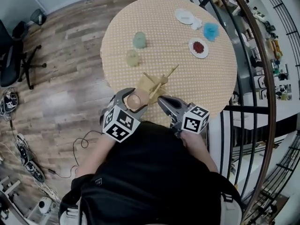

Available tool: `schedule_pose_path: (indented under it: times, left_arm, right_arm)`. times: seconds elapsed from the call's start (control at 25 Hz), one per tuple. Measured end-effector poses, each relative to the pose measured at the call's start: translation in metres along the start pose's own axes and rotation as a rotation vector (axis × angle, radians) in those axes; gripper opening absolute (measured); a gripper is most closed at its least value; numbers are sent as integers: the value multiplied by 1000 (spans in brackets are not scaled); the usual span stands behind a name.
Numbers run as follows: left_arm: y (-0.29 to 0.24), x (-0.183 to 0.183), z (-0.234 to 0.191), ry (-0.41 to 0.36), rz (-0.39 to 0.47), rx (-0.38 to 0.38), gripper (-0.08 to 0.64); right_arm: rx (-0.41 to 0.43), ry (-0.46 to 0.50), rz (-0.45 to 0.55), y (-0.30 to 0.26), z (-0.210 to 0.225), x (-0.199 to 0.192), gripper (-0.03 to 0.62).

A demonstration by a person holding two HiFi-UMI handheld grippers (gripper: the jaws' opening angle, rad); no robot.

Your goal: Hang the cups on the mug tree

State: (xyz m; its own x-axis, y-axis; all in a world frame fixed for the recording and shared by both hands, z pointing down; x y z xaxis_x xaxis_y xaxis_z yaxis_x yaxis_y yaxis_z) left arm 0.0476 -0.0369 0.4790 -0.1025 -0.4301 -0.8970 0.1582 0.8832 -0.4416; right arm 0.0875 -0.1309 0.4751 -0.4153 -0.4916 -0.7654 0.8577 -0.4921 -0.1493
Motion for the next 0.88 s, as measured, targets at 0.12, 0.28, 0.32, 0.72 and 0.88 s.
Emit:
schedule_pose_path:
  times: [0.12, 0.28, 0.32, 0.72, 0.88]
  left_arm:
    - [-2, -1, 6, 17, -19, 41, 310]
    - [-11, -6, 7, 23, -48, 107, 310]
    - [-15, -8, 8, 27, -57, 119, 310]
    - [-39, -40, 14, 68, -157, 166, 310]
    - [-52, -45, 16, 46, -190, 146, 310]
  right_arm:
    - [35, -6, -64, 0, 5, -1, 16]
    - [73, 3, -111, 6, 20, 1, 15]
    - [77, -2, -115, 8, 25, 0, 16]
    - [106, -23, -130, 22, 42, -1, 16]
    - [100, -29, -123, 27, 47, 1, 16]
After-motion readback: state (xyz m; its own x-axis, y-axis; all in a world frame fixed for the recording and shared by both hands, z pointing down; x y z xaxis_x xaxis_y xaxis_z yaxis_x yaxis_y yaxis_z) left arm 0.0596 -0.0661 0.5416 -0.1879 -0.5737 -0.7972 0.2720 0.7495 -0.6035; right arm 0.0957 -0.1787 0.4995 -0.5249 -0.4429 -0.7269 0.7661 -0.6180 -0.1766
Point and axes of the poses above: the fingertips, and each gripper's own axes: y backward along the fingers, z to its right, x out of its top, the point moved 3 cm from there along y, backward along the fingers, and after that the axes turned 13 degrees about z, right-handed, at the moved point
